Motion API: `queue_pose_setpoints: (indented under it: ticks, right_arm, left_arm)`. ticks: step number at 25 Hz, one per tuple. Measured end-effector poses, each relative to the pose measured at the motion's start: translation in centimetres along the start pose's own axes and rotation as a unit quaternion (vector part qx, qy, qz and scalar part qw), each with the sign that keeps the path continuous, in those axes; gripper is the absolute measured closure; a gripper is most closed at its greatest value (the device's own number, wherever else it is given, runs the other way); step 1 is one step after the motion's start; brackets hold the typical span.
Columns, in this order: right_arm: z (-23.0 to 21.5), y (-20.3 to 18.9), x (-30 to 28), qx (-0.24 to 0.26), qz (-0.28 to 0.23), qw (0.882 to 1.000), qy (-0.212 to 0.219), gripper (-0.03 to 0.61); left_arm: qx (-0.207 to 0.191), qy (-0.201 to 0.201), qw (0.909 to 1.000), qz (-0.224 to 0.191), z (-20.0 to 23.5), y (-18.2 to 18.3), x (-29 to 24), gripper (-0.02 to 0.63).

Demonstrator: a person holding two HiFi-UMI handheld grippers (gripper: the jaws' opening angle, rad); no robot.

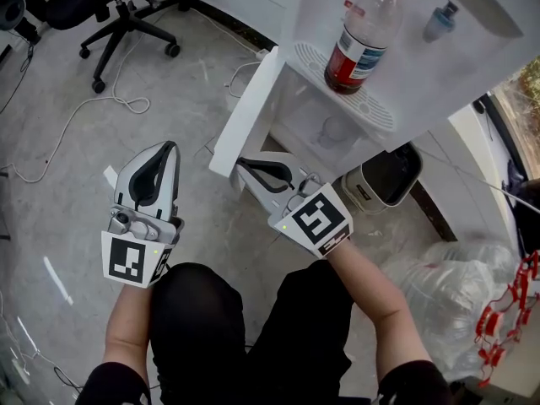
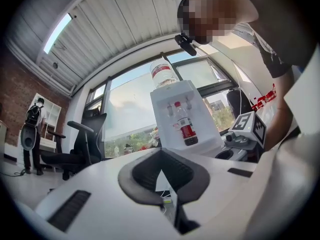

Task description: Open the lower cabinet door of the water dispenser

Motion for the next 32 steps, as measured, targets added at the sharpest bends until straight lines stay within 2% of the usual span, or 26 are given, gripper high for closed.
queue_pose_setpoints:
  ticks: [4,21,32]
  right_arm:
    - [0.0,0.2,-1.6,0.010,0.001,1.000,0.010,0.574]
    - [-0.3,0.8,-7.0,0.034,-0.032,0.998,0.032,0.574]
    - [-0.9,0.8,-5.9,0.031,-0.046,0.998,0.015,0.574]
  left_arm:
    - [0.007,0.012,0.9998,0.013,0.6,-0.5,0.6,0.606]
    - [-0.019,0.028,0.9984,0.044,2.9,-1.4,2.5,0.606]
    - [-0.012,0.017,0.9990,0.039,2.4,-1.5,1.9,0.606]
Point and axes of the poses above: the fingertips, and each gripper's own axes: x backward along the fingers, z to its left, y out of its top, the point moved 10 cm from there along x, backward along the fingers, and after that the axes turned 14 degrees about -x, right-handed, at the moved point
